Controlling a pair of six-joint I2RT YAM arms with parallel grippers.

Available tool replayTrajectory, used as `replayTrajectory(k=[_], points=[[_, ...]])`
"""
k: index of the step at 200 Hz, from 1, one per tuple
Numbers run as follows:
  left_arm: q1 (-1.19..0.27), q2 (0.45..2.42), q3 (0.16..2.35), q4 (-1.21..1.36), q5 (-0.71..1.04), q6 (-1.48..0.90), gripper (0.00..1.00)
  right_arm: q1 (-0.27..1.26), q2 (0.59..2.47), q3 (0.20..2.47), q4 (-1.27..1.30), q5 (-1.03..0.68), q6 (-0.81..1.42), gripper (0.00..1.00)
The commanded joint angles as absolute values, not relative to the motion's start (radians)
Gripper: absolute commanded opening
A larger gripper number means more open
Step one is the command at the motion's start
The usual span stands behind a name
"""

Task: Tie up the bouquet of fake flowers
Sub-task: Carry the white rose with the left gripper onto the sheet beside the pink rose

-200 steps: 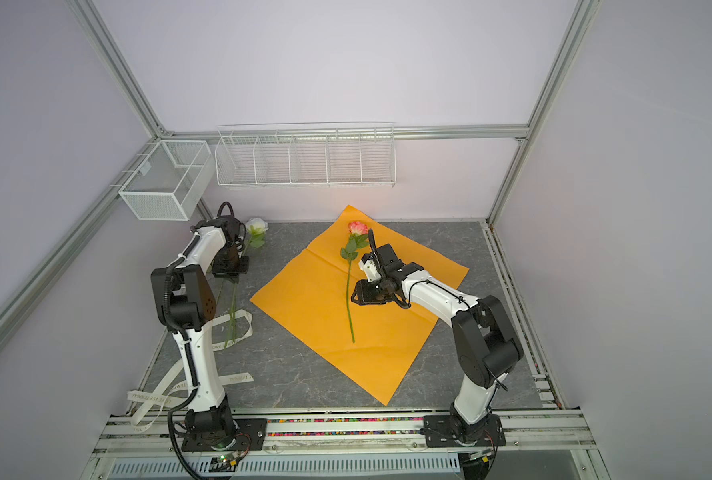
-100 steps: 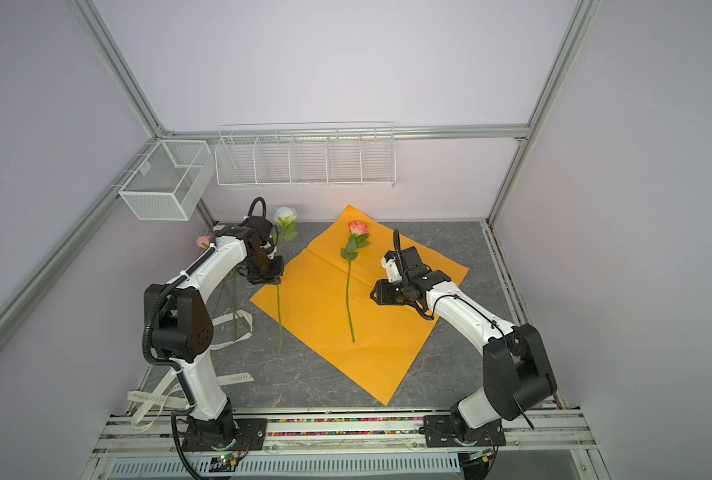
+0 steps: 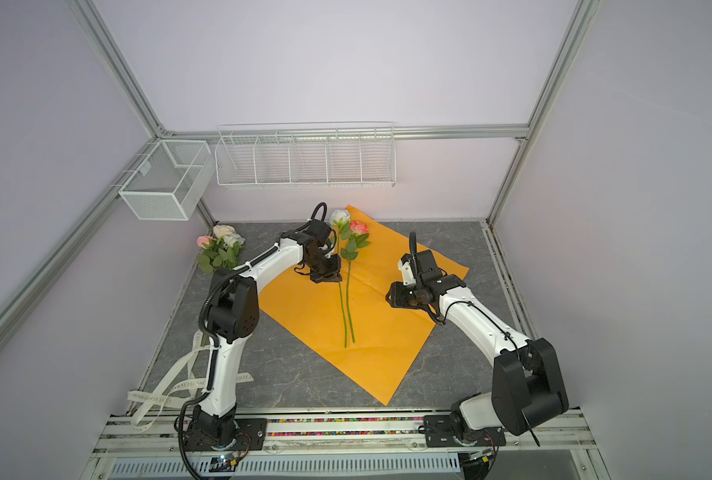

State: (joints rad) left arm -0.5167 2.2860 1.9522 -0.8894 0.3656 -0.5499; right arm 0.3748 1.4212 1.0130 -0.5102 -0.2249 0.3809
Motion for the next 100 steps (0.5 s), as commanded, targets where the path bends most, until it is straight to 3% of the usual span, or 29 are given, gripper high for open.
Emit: replayTrajectory(k=[1, 72, 100], points=[[-0.509, 2.333, 2.05, -0.889, 0.389, -0.6, 0.0, 0.373, 1.406, 0.999, -0.536, -0.222, 0.361, 0.45], [-0.511, 2.503, 2.238, -1.053, 0.386, -0.509, 0.0, 0.374, 1.433, 1.006, -0.534, -0.225, 0.354, 0.45], [-0.513, 2.515, 2.243, -1.06, 0.389, -0.511, 0.1, 0.373, 1.447, 1.014, -0.528, -0.234, 0.356, 0.45]])
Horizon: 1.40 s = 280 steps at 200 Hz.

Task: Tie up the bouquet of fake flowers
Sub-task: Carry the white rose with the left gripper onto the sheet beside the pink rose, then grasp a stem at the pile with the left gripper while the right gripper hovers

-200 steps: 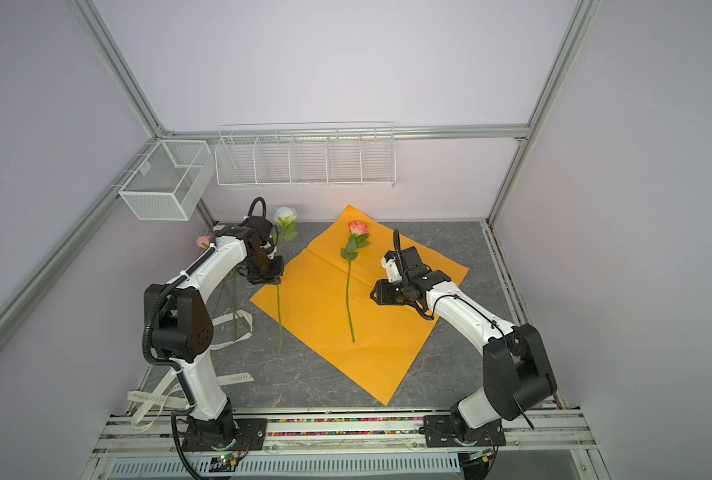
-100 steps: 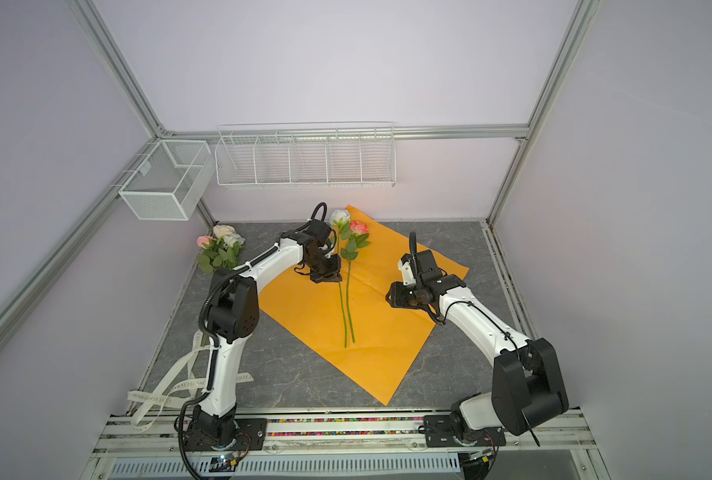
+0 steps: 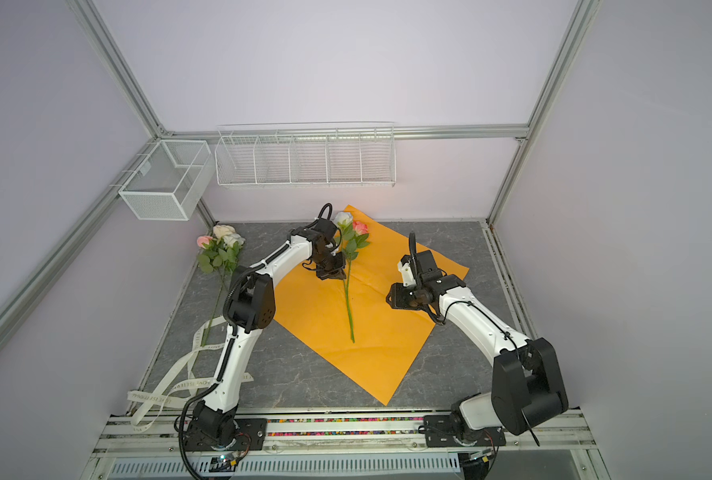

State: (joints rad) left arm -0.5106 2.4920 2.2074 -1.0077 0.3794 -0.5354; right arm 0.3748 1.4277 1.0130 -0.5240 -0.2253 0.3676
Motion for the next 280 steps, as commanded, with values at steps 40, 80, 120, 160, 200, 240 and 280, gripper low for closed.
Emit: replayTrajectory(k=[40, 80, 120, 160, 200, 240, 280], points=[[-0.516, 2.478, 2.247, -1.082, 0.357, -0.493, 0.27, 0.374, 1.447, 1.019, -0.528, -0.237, 0.356, 0.46], [-0.521, 2.39, 2.229, -1.105, 0.346, -0.449, 0.41, 0.373, 1.445, 1.015, -0.517, -0.251, 0.361, 0.46], [-0.501, 2.164, 2.039, -1.051, 0.179, -0.386, 0.52, 0.38, 1.443, 0.999, -0.414, -0.385, 0.371, 0.48], [-0.32, 1.963, 1.743, -0.978, 0.144, -0.353, 0.49, 0.456, 1.515, 1.057, -0.351, -0.437, 0.386, 0.55], [-0.022, 1.89, 1.624, -0.995, 0.075, -0.259, 0.42, 0.578, 1.618, 1.157, -0.307, -0.454, 0.392, 0.6], [0.112, 1.994, 1.712, -1.06, 0.015, -0.175, 0.37, 0.689, 1.725, 1.266, -0.312, -0.394, 0.397, 0.63], [0.134, 2.096, 1.787, -1.096, -0.109, -0.195, 0.3, 0.719, 1.815, 1.336, -0.32, -0.399, 0.413, 0.62]])
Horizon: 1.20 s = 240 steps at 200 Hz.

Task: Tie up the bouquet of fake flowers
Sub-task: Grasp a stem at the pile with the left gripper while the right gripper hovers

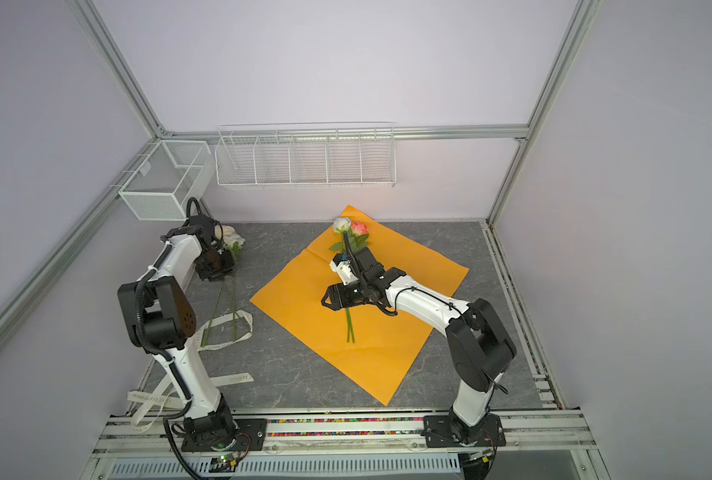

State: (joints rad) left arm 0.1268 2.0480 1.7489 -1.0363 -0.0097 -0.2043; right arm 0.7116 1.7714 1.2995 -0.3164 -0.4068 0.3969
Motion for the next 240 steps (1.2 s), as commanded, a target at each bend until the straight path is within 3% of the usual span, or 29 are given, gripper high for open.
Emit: replayTrajectory(k=[1, 142, 184, 225, 240], points=[[0.136, 2.096, 1.787, -1.095, -0.107, -0.196, 0.3, 0.719, 1.817, 1.337, -0.32, -0.399, 0.413, 0.62], [0.18, 2.198, 1.725, -1.005, -0.013, -0.266, 0.3, 0.715, 1.885, 1.404, -0.336, -0.445, 0.412, 0.63], [0.179, 2.218, 1.706, -0.994, 0.026, -0.253, 0.16, 0.712, 1.881, 1.404, -0.347, -0.441, 0.41, 0.62], [0.18, 2.202, 1.688, -0.993, 0.032, -0.251, 0.15, 0.712, 1.864, 1.392, -0.357, -0.428, 0.405, 0.62], [0.18, 2.199, 1.677, -0.992, 0.037, -0.249, 0.07, 0.712, 1.854, 1.387, -0.362, -0.42, 0.404, 0.62]])
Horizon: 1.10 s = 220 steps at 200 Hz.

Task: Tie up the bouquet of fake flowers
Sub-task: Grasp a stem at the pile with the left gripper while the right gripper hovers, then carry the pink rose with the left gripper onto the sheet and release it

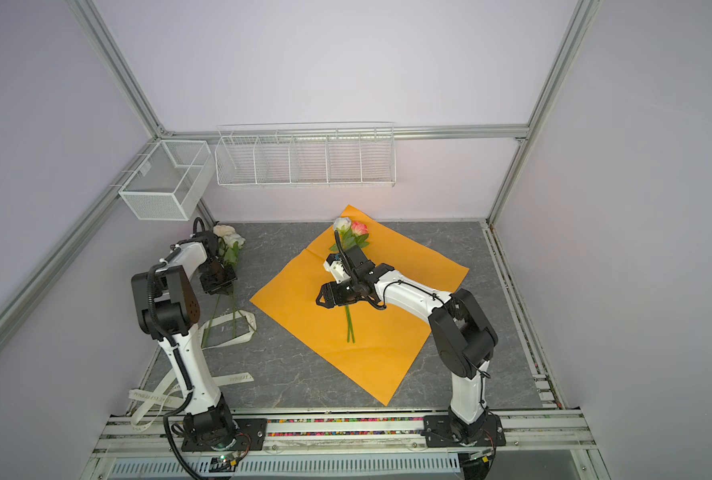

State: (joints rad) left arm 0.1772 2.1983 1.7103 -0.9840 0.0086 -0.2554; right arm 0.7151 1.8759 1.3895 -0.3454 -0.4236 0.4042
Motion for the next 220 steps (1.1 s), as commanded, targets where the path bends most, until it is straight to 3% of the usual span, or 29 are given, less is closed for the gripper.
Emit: replayTrajectory(k=[1, 57, 107, 192, 220], points=[[0.179, 2.199, 1.677, -0.993, 0.038, -0.249, 0.07, 0.712, 1.854, 1.387, -0.362, -0.42, 0.404, 0.62], [0.158, 2.014, 1.595, -1.027, 0.143, -0.255, 0.01, 0.709, 1.778, 1.332, -0.37, -0.387, 0.396, 0.62], [0.035, 1.774, 1.431, -1.046, 0.118, -0.33, 0.01, 0.696, 1.673, 1.245, -0.371, -0.34, 0.391, 0.62], [-0.306, 1.604, 1.375, -0.96, 0.052, -0.476, 0.01, 0.574, 1.442, 1.057, -0.404, -0.249, 0.382, 0.63], [-0.412, 1.655, 1.41, -0.842, 0.197, -0.529, 0.0, 0.511, 1.377, 1.012, -0.437, -0.199, 0.372, 0.63]])
